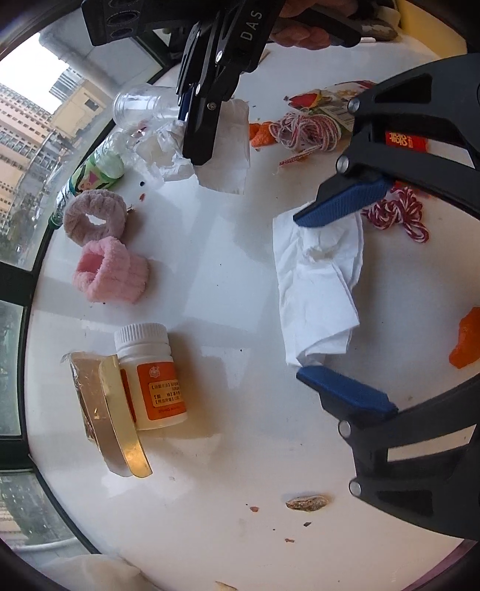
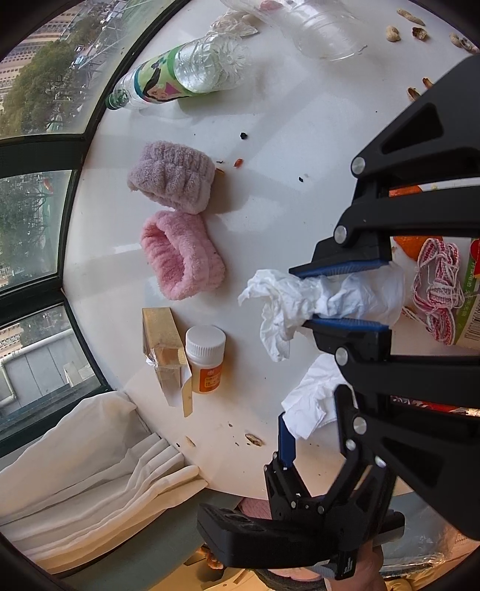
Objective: Collect trash
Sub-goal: 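Grasp a crumpled white tissue with the right gripper while the left gripper grasps another tissue, then carry both tissues with both grippers over the wastebasket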
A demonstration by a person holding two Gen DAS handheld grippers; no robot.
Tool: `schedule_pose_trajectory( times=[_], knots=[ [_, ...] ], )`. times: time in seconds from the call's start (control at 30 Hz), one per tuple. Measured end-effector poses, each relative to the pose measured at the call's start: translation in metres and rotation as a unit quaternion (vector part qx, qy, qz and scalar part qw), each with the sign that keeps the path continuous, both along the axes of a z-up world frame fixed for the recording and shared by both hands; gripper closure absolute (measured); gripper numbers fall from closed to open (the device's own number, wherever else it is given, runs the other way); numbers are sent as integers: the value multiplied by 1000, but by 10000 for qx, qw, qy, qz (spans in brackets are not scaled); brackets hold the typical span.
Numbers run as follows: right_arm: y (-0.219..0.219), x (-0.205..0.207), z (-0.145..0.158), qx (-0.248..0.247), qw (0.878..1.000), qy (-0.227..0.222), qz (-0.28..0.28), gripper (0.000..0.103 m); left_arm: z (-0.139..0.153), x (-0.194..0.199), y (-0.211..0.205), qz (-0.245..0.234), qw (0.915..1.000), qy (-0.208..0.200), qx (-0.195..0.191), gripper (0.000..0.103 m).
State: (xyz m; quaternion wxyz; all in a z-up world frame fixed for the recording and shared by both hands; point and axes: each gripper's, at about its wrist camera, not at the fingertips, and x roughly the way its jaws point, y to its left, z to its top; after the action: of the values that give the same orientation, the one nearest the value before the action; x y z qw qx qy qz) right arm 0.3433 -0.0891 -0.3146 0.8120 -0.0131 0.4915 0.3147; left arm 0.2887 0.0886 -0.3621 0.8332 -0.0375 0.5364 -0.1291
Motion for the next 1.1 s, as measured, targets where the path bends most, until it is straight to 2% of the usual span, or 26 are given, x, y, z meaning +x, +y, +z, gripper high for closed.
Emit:
schedule_pose_trajectory(
  times=[0.07, 0.13, 0.27, 0.33, 0.4, 0.77, 1.1],
  knots=[
    [0, -1, 2, -17, 10000, -28, 10, 82, 0, 1, 0, -6, 10000, -22, 10, 42],
    [0, -1, 3, -29, 10000, -35, 21, 82, 1, 2, 0, -6, 10000, -44, 54, 53],
    [1, -3, 4, -35, 10000, -40, 0, 82, 1, 6, 2, 56, 10000, -48, 45, 69],
    [2, -4, 5, -41, 10000, -40, 5, 82, 3, 6, 3, 82, 9999, -81, 53, 87],
    [3, -5, 7, -47, 10000, -44, 14, 82, 6, 6, 4, 95, 9999, -92, 15, 91],
    [10, -16, 27, -38, 9999, -140, 28, 82, 38, -5, 3, 81, 9993, -330, -134, 93],
    [19, -45, 55, 5, 9997, -212, 78, 82, 77, -35, 5, 20, 9986, -477, -233, 93]
  ],
)
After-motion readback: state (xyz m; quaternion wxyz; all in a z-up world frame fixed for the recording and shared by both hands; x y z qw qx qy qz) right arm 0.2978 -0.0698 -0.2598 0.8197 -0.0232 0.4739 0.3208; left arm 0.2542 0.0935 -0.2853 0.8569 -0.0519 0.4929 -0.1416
